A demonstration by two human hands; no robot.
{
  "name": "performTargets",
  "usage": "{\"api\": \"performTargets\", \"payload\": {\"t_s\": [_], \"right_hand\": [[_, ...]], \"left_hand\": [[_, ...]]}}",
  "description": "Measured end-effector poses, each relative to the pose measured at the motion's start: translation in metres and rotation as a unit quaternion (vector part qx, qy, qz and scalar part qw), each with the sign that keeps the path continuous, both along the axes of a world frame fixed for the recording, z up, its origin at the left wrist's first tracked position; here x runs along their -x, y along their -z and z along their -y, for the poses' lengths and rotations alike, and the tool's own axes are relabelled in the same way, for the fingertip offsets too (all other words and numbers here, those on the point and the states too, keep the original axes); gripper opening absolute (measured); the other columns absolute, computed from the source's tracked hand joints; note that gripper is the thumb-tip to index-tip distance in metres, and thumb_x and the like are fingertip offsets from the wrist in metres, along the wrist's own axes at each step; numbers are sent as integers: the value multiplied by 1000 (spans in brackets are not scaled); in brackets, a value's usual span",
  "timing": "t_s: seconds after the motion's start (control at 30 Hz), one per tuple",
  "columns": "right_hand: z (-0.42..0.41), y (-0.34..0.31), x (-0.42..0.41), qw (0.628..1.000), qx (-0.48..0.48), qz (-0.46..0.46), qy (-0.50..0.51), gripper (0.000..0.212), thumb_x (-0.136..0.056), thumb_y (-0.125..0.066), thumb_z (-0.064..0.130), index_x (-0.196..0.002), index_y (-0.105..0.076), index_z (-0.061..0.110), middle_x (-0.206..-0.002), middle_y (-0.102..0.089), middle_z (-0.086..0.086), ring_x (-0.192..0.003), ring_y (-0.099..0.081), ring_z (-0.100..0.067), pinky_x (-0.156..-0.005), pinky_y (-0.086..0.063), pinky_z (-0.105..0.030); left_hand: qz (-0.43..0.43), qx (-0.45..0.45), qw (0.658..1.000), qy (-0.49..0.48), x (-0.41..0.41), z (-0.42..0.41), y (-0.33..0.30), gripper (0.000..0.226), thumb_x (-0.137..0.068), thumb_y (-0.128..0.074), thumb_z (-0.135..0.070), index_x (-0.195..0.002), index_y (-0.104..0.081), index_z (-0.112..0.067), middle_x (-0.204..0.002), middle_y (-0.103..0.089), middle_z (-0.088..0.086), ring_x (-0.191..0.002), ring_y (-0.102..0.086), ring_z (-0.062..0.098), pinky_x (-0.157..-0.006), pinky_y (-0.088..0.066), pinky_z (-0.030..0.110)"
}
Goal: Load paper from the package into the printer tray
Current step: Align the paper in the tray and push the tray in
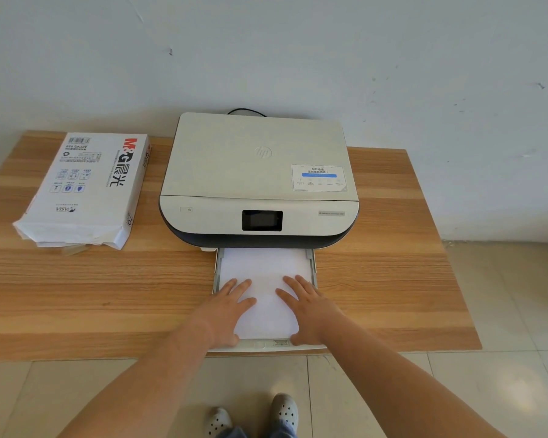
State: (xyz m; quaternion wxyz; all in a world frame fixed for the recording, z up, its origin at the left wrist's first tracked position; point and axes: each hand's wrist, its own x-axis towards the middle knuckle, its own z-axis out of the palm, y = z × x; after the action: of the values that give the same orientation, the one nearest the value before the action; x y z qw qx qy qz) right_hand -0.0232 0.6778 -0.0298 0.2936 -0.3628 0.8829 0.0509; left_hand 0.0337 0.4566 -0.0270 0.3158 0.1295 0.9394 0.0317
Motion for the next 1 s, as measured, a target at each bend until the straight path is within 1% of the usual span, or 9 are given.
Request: {"api": "performTargets", "payload": {"t_s": [0.33, 0.5, 0.6, 0.63, 0.7, 0.77, 0.83, 0.93, 1.0], "right_hand": [[2, -2, 0, 1000, -16, 16, 11, 102, -83, -67, 46, -155, 4, 26, -162, 19, -1, -149, 16, -25, -120, -6, -43], [2, -3, 2, 999, -15, 37, 24, 101, -82, -66, 50, -155, 1, 28, -162, 17, 2, -149, 15, -24, -119, -11, -46], [2, -9, 7, 996, 46, 38, 73, 87, -84, -59, 54, -154, -12, 30, -163, 3, 5, -150, 5, -20, -114, -29, -47], [2, -12, 10, 992, 75, 35, 98, 82, -86, -57, 54, -153, -18, 29, -163, -4, 5, -149, -1, -19, -113, -32, -46], [0, -16, 19, 979, 122, 30, 159, 71, -89, -53, 52, -151, -26, 28, -161, -17, 3, -148, -13, -20, -114, -31, -43], [-3, -18, 30, 963, 147, 21, 225, 62, -93, -52, 46, -148, -33, 24, -157, -27, 1, -144, -25, -21, -116, -29, -40], [-7, -20, 41, 946, 158, 8, 284, 52, -95, -51, 39, -143, -43, 19, -151, -38, -1, -137, -38, -21, -112, -35, -37], [-15, -22, 52, 922, 158, 5, 352, 38, -96, -49, 31, -129, -56, 15, -136, -52, -5, -116, -56, -25, -97, -47, -37], [-19, -20, 54, 914, 151, 7, 377, 26, -94, -46, 26, -111, -62, 14, -115, -60, -6, -99, -60, -26, -87, -51, -38]], "left_hand": [[4, 9, 1000, 1, 0, -2, -2, 83, -86, -62, -34, -151, -11, -32, -161, 17, -5, -148, 10, 22, -118, -21, 39], [15, 19, 1000, 17, 1, -1, -6, 81, -86, -59, -38, -151, -10, -32, -161, 16, -3, -148, 10, 23, -119, -11, 41], [-3, 9, 1000, 15, 3, 3, -8, 77, -88, -50, -47, -151, -10, -32, -161, 14, -2, -148, 9, 22, -120, -5, 42], [-13, 7, 1000, 8, 4, 5, -8, 74, -89, -47, -49, -151, -10, -32, -162, 12, -2, -148, 9, 21, -120, -4, 42], [-36, 4, 999, -20, 7, 11, -9, 68, -93, -41, -51, -152, -12, -30, -162, 6, -2, -149, 5, 21, -120, -5, 41], [-65, 2, 996, -58, 11, 16, -13, 62, -96, -36, -51, -151, -19, -27, -162, -8, -1, -148, -6, 21, -120, -11, 40], [-92, -6, 989, -113, 15, 22, -16, 55, -98, -35, -49, -146, -30, -24, -154, -29, 1, -141, -27, 21, -117, -24, 39], [-120, -21, 970, -210, 19, 31, -16, 42, -99, -36, -44, -132, -46, -20, -127, -54, 2, -113, -52, 18, -97, -46, 34], [-132, -13, 960, -245, 21, 36, -15, 36, -98, -37, -44, -118, -52, -18, -110, -58, 2, -96, -54, 16, -83, -51, 30]]}}
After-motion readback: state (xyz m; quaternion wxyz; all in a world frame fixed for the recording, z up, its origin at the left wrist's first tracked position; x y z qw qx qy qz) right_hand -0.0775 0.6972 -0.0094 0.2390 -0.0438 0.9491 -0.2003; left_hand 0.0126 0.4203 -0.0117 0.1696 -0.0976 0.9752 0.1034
